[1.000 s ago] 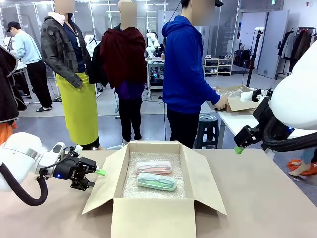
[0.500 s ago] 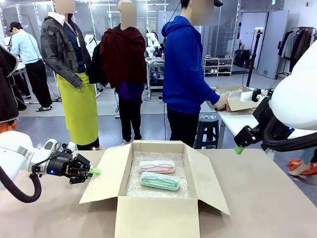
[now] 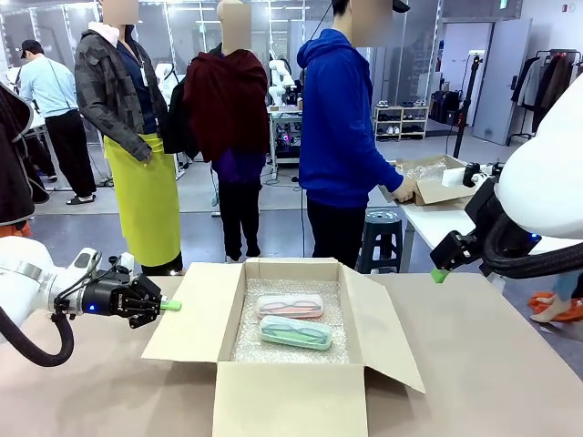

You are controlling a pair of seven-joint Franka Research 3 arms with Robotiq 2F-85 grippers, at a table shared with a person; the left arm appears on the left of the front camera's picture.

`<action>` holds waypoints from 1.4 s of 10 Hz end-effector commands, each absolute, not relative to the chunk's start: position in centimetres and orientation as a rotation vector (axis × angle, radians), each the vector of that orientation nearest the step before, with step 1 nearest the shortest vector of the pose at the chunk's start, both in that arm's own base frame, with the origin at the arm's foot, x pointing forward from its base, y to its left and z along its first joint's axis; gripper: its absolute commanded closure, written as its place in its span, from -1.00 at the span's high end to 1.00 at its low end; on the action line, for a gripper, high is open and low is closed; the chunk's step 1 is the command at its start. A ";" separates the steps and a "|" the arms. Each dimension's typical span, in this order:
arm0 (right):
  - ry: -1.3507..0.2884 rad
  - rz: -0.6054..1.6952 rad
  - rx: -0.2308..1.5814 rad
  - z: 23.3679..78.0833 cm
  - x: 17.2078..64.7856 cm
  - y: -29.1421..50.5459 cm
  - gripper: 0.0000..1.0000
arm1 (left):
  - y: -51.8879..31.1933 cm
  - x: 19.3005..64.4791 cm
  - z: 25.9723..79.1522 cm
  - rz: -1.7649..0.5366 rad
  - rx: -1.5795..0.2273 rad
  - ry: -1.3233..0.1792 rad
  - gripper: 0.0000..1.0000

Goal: Pack the glasses set securely to prepare it for shipping.
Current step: Position the Package Box on the left side of the table.

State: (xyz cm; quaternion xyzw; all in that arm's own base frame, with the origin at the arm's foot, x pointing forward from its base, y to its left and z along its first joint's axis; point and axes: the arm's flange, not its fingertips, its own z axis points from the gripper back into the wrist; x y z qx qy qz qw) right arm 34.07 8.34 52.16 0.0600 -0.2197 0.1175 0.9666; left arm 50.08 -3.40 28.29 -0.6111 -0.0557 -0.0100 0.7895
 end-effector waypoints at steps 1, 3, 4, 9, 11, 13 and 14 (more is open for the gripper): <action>-0.451 0.233 0.120 52.2 34.0 8.4 1.00 | -4.5 50.0 27.2 -0.065 -1.296 -0.070 -1.00; -0.451 0.233 0.120 52.2 34.0 8.4 1.00 | -3.4 50.1 28.3 -0.022 -1.316 -0.120 -1.00; -0.451 0.233 0.120 52.2 34.0 8.4 1.00 | -3.4 50.1 28.3 -0.022 -1.316 -0.120 -1.00; -0.451 0.233 0.120 52.2 34.0 8.4 1.00 | -0.1 52.2 28.9 -0.012 -1.315 -0.145 -0.96; -0.451 0.233 0.120 52.2 34.0 8.4 1.00 | 3.8 53.2 29.1 -0.074 -1.250 -0.131 -0.96; -0.451 0.233 0.120 52.2 34.0 8.4 1.00 | 7.0 53.5 29.3 -0.067 -1.259 -0.137 -0.96; -0.451 0.233 0.120 52.2 34.0 8.4 1.00 | 9.0 53.6 29.3 -0.090 -1.262 -0.120 -0.96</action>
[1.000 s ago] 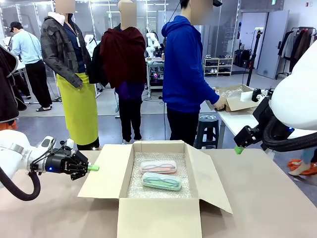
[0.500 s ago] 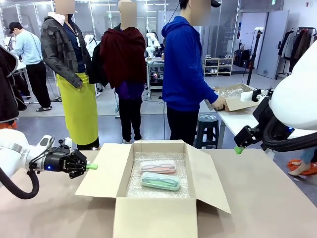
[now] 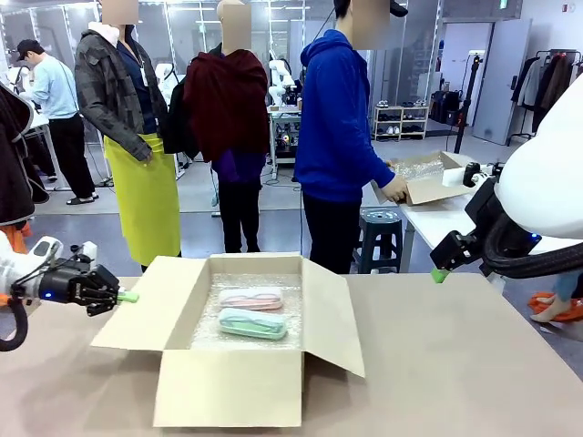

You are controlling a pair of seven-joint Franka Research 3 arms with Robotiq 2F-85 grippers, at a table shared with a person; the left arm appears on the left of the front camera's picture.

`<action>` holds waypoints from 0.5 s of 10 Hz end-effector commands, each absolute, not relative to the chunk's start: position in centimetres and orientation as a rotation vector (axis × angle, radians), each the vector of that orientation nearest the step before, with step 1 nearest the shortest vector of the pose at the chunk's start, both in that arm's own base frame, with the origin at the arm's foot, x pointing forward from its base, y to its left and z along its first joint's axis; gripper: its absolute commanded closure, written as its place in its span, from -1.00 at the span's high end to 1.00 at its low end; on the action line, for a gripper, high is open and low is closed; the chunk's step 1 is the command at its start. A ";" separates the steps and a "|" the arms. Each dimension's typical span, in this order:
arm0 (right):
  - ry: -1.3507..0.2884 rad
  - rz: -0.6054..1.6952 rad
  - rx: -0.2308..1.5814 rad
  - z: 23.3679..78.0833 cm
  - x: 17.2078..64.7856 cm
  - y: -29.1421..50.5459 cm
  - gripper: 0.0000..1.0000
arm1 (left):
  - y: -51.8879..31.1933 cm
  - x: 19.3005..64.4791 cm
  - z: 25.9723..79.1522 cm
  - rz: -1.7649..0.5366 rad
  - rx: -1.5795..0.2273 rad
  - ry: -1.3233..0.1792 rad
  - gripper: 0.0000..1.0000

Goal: Pack the glasses set securely to prepare it for shipping.
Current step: Position the Package Box on the left side of the table.

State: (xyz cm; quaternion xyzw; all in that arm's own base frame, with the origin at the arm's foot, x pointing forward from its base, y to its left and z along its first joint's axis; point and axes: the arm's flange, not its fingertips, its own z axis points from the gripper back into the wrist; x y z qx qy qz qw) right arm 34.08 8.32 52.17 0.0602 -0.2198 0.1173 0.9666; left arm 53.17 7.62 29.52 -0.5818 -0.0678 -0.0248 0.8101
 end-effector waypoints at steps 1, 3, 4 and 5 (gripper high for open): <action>-0.451 0.233 0.120 52.2 34.0 8.4 1.00 | 11.2 53.5 29.6 -0.094 -1.266 -0.112 -0.96; -0.451 0.233 0.120 52.2 34.0 8.4 1.00 | 16.0 53.0 30.6 -0.105 -1.273 -0.122 -0.96; -0.451 0.233 0.120 52.2 34.0 8.4 1.00 | 18.6 52.8 31.3 -0.090 -1.273 -0.154 -0.96; -0.451 0.233 0.120 52.2 34.0 8.4 1.00 | 21.4 52.6 32.1 -0.087 -1.277 -0.173 -0.96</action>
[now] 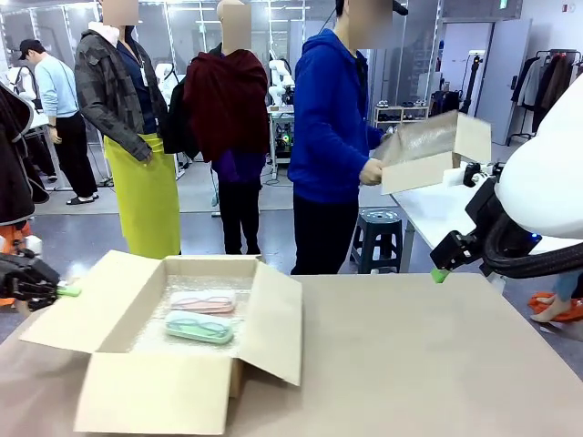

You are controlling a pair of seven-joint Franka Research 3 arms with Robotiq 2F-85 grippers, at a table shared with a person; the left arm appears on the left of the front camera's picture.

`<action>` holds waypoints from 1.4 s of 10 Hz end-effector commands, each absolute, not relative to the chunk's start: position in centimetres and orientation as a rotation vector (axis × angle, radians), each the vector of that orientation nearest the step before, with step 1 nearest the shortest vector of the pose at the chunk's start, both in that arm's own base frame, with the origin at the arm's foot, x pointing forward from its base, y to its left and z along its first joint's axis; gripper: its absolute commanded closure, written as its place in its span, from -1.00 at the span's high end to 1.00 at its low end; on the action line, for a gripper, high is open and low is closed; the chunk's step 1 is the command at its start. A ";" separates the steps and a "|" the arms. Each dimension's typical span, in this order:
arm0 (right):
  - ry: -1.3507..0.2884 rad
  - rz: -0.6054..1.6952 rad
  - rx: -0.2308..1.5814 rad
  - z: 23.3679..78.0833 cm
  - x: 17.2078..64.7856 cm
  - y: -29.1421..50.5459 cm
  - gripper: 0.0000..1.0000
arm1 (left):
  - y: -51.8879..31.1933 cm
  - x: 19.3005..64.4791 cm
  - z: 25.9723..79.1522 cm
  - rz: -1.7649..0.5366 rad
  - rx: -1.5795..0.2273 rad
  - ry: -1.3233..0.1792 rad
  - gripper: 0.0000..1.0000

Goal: Pack the glasses set securely to prepare it for shipping.
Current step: Position the Package Box on the left side of the table.

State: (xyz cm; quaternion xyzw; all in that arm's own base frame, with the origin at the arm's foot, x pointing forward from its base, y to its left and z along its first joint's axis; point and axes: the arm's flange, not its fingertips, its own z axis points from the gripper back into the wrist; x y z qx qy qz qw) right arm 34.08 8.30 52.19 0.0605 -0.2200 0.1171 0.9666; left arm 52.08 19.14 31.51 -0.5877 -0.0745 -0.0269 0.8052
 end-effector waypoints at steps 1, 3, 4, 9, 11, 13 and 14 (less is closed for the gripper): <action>-0.451 0.233 0.120 52.2 34.0 8.4 1.00 | 23.8 52.4 32.5 -0.111 -1.264 -0.183 -0.96; -0.451 0.233 0.120 52.2 34.0 8.4 1.00 | 27.8 52.5 32.6 -0.117 -1.182 -0.201 -0.96; -0.451 0.233 0.120 52.2 34.0 8.4 1.00 | 29.7 52.6 32.7 -0.119 -1.150 -0.181 -0.96; -0.451 0.233 0.120 52.2 34.0 8.4 1.00 | 34.1 52.2 34.2 -0.069 -1.103 -0.165 -0.96; -0.451 0.233 0.120 52.2 34.0 8.4 1.00 | 33.7 52.3 33.8 -0.067 -1.095 -0.186 -0.96; -0.451 0.233 0.120 52.2 34.0 8.4 1.00 | 33.7 52.3 33.8 -0.067 -1.095 -0.186 -0.96; -0.451 0.233 0.120 52.2 34.0 8.4 1.00 | 33.7 52.3 33.8 -0.067 -1.095 -0.186 -0.96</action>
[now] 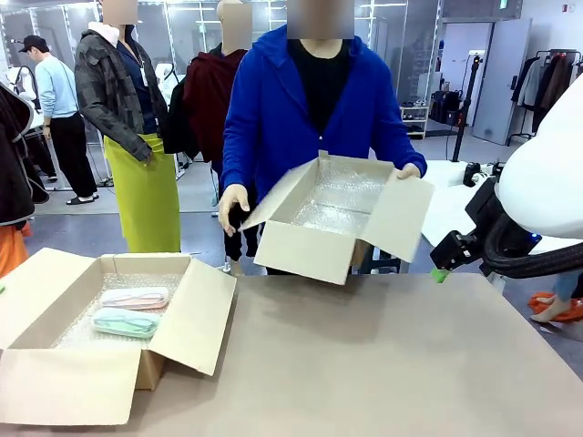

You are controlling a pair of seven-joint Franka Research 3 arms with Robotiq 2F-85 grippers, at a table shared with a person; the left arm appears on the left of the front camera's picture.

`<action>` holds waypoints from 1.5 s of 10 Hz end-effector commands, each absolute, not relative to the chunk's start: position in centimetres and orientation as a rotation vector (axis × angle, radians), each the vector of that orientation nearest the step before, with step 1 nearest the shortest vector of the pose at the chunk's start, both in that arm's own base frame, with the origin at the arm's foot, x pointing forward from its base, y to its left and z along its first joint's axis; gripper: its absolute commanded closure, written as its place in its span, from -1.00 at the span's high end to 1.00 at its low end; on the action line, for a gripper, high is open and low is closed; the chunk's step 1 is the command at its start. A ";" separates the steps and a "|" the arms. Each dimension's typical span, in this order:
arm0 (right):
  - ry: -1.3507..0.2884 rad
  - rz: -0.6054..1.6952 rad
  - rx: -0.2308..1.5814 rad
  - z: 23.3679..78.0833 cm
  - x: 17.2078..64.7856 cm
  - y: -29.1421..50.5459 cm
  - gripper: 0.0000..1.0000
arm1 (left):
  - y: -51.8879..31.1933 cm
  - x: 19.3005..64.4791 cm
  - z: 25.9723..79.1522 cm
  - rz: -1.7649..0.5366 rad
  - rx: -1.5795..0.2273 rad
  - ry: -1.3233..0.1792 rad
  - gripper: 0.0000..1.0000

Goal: Pack the glasses set securely to prepare it for shipping.
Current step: Position the Package Box on the left side of the table.

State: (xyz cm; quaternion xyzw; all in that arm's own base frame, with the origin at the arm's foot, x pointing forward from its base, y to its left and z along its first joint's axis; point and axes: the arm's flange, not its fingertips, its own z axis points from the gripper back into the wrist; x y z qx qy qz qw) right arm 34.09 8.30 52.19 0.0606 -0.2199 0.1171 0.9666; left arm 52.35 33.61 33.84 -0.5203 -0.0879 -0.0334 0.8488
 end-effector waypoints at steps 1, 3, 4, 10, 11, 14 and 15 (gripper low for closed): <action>-0.451 0.233 0.120 52.2 34.0 8.4 1.00 | 33.7 52.3 33.8 -0.067 -1.095 -0.186 -0.96; -0.451 0.233 0.120 52.2 34.0 8.4 1.00 | 34.1 52.3 34.3 -0.075 -1.081 -0.194 -0.21; -0.451 0.233 0.120 52.2 34.0 8.4 1.00 | 34.7 52.2 34.6 -0.054 -1.030 -0.210 0.49; -0.451 0.233 0.120 52.2 34.0 8.4 1.00 | 29.1 48.9 48.3 -0.458 -0.599 -0.474 1.00; -0.451 0.233 0.120 52.2 34.0 8.4 1.00 | 25.9 47.7 50.5 -0.565 -0.540 -0.522 1.00; -0.451 0.233 0.120 52.2 34.0 8.4 1.00 | 16.6 42.4 51.8 -0.897 -0.383 -0.598 1.00; -0.451 0.233 0.120 52.2 34.0 8.4 1.00 | 14.2 40.5 51.8 -0.976 -0.344 -0.600 1.00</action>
